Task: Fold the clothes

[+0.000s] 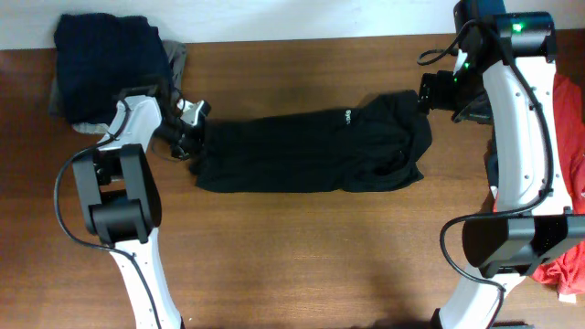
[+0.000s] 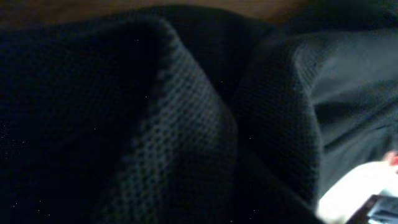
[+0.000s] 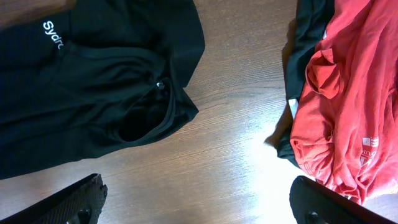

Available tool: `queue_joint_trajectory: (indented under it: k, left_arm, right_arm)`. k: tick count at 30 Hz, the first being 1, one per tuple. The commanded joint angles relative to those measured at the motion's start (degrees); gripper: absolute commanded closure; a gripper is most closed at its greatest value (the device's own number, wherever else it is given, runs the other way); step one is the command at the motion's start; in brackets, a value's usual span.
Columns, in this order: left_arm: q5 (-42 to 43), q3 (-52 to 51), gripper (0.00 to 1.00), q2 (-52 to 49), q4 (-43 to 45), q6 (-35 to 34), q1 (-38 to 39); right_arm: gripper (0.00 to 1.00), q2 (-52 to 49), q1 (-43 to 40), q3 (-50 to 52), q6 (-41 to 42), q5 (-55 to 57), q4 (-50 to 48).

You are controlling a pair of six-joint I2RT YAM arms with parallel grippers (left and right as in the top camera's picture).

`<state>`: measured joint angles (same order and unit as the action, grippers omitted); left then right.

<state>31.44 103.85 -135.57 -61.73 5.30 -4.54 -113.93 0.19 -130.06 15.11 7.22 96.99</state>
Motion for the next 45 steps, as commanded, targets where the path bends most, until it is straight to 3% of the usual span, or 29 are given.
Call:
queue_joint_trajectory:
  k: [1,15,21,27,37,42,44,45]
  left_arm:
    - [-18.08,1.99,0.99,-3.76,-3.89,-2.95,-1.33]
    - [-31.34,23.12,0.99,-3.76,-22.12,-5.51,-5.81]
    - [-31.87,30.12,1.0,-3.76,-27.56,-6.16,-4.44]
    - [-31.89,30.99,0.94,-3.76,-30.21,-6.16,-0.79]
    - [-31.85,30.99,0.94,-3.76,-31.52,-6.16,7.82]
    - [-31.21,30.99,0.82,-3.78,-30.77,-6.16,11.67]
    - [-31.21,30.99,0.64,-3.8,-30.53,-6.16,13.03]
    - [-31.06,30.99,0.63,-3.82,-30.42,-6.16,13.7]
  right_arm:
    - [0.01,1.49,0.17,0.22,0.13,-0.11,0.35]
    - [0.01,1.49,0.17,0.33,0.15,-0.15,0.35]
    - [0.01,1.25,0.17,0.33,0.15,-1.25,0.35]
    - [0.01,1.05,0.17,0.55,0.15,-1.2,0.35]
    - [0.01,1.05,0.17,3.85,0.15,-1.18,-0.35]
    - [0.01,1.05,0.17,4.2,0.15,-1.18,-0.37]
    - [0.01,1.05,0.17,4.2,0.15,-1.18,-0.35]
    - [0.01,1.05,0.17,4.2,0.15,-1.2,-0.33]
